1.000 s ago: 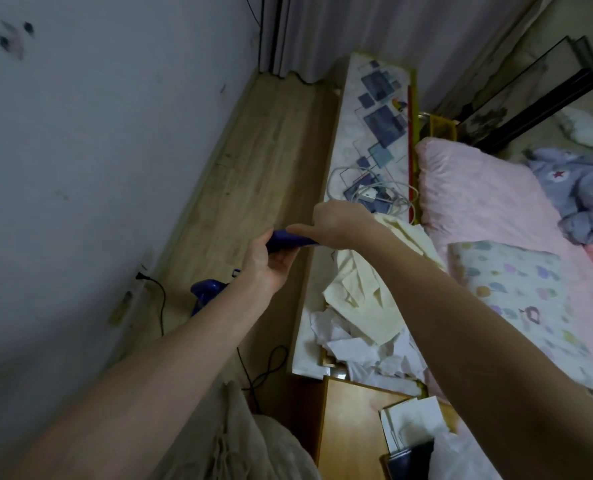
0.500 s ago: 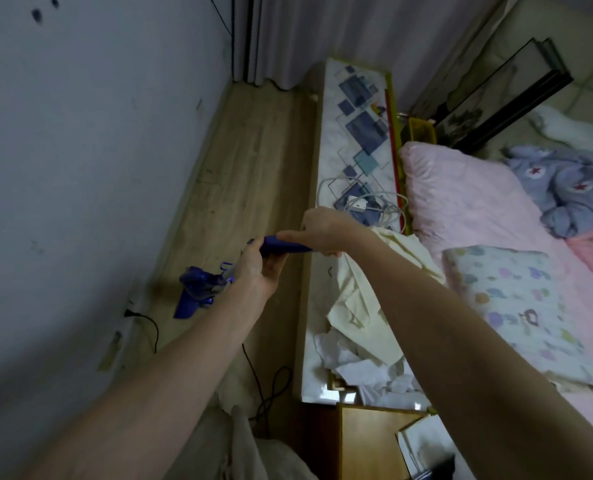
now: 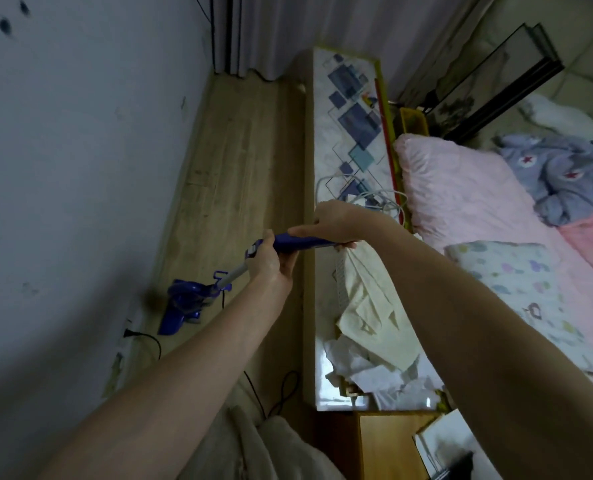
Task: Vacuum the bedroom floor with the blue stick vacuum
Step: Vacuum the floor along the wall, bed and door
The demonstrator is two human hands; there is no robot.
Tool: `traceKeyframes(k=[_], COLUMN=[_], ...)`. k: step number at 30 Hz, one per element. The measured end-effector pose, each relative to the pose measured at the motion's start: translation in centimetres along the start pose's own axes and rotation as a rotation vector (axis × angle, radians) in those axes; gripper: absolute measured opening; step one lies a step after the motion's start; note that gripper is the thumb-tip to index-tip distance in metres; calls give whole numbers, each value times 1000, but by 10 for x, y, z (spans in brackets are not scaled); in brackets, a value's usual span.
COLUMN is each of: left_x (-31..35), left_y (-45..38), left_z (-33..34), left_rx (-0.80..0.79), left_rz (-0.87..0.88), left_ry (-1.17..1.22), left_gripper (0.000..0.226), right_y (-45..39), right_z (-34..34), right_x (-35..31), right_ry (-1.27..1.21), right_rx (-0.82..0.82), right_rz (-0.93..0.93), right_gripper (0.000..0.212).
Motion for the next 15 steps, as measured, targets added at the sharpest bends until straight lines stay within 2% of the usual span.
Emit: traceKeyframes(k=[3,7,15], left_x=[-4,-7,9], left_y=[6,-3,-37], left_z=[13,20,12], left_rx=[-30,-40,87], left_rz=[-56,-62,-20], left_ry=[-5,-3,31], left_gripper=[39,46,60], right_y=[0,-5,-38], right_z=[-9,-11,-5], right_x=[10,20,10], right_ry=[10,-1,74], right_rx=[21,38,23], right_rz=[30,38,-31], right_gripper=[75,72,70])
Point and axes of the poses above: each hand's wrist, its own y-axis away from the middle knuckle, its own z-axis out of the palm, x = y × z, the point moved 5 cm from there along -y, towards the middle knuckle, and after that the axes turned 14 degrees about -y, right-handed, at the moved point
